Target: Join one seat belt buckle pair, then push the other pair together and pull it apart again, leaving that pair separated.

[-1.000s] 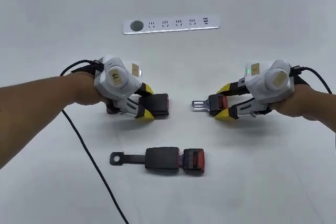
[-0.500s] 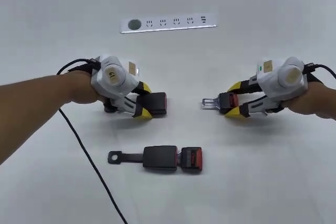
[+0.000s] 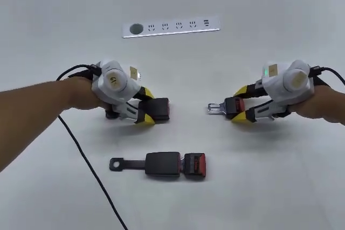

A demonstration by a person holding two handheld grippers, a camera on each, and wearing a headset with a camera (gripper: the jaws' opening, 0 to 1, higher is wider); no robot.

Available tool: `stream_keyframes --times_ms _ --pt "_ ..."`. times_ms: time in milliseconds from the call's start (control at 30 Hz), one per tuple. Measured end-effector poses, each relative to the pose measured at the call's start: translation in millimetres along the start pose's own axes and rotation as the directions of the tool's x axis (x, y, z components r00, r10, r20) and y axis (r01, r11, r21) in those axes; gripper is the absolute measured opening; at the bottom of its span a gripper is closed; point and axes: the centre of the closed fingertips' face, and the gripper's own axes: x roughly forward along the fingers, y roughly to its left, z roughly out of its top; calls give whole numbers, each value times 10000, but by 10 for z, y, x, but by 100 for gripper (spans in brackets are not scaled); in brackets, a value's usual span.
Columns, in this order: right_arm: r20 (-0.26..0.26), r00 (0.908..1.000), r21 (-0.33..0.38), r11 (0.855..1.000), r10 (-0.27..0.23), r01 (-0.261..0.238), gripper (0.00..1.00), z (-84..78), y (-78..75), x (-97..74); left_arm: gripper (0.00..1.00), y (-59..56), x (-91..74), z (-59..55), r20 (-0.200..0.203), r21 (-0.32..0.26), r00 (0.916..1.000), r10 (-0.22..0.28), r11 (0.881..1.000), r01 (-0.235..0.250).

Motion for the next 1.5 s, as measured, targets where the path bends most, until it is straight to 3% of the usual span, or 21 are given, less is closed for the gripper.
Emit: stream_keyframes --times_ms 100,133,200,233,333,467,600,700,733,767,833,867,933,1033,1067,1100,1267,1333,1400,1433,1500 --pt "-230 9993 56 9996 -287 289 36 -18 -6 3 44 -56 -38 7 152 -983 9999 -18 9951 33" --pt "-186 9988 710 9964 -460 472 37 -1 -9 -2 48 -33 -44 0 230 -1215 9997 94 9926 -65" --pt "177 9966 1183 9899 -810 783 45 68 -43 -5 60 5 -64 -26 257 -1552 9987 441 9871 -396" --pt "263 9947 1162 9886 -993 956 49 85 -62 -16 66 28 -89 -44 298 -1950 9972 687 9789 -616" --pt "450 9864 1386 9788 -1582 1506 56 127 -128 -41 70 73 -165 -13 663 -2406 9911 1155 9658 -965" --pt "900 9639 2199 9489 -2507 2263 67 256 -150 -124 77 177 -327 1 753 -3271 9749 2097 9287 -1745" --pt "1218 9302 2487 9179 -3463 3092 73 283 -176 -186 84 191 -470 -27 521 -3726 9606 2729 8978 -2348" --pt "1209 9071 2904 8882 -4032 3560 77 330 -131 -280 88 210 -591 -17 911 -4356 9383 3337 8606 -2638" --pt "1313 8952 3238 8719 -4259 3673 78 358 -127 -320 91 211 -629 -20 885 -4420 9330 3488 8532 -2771" --pt "1366 8891 3461 8620 -4368 3703 79 377 -106 -354 92 202 -662 -21 890 -4484 9284 3606 8469 -2860" --pt "1501 8653 3753 8372 -4783 3978 79 379 -130 -422 93 156 -745 -7 1017 -4770 9198 3791 8299 -2893" --pt "1576 8496 3897 8222 -5034 4149 80 401 -128 -477 93 125 -828 36 1027 -4989 9102 4013 8124 -3019" --pt "1599 8343 4126 8035 -5277 4291 81 465 -58 -574 95 82 -895 42 1011 -5086 9014 4211 8005 -3170" --pt "1646 8236 4282 7915 -5428 4361 82 531 35 -653 99 66 -973 -12 1226 -5325 8792 4605 7781 -3332" --pt "1704 8189 4307 7889 -5480 4383 83 557 75 -674 99 67 -1018 -23 1271 -5723 8672 4814 7497 -3323" --pt "1696 8169 4332 7862 -5513 4407 83 530 68 -653 100 47 -1047 -26 1302 -5896 8624 4891 7375 -3293" --pt "1813 7909 4549 7628 -5845 4595 87 620 188 -747 100 -118 -1209 -9 1445 -5940 8420 5197 7261 -3463" --pt "1911 7783 4587 7554 -5982 4680 87 681 260 -801 100 -173 -1294 -20 1584 -6020 8207 5489 7125 -3604" --pt "1957 7652 4680 7441 -6134 4768 89 714 311 -849 100 -194 -1343 -44 1661 -6186 8062 5678 6967 -3632" --pt "2015 7533 4825 7328 -6260 4798 90 752 367 -896 100 -224 -1398 -29 1778 -6349 7914 5849 6826 -3619" --pt "2080 7383 4946 7202 -6416 4866 92 704 345 -891 100 -285 -1458 -12 1874 -6406 7795 5977 6760 -3643"
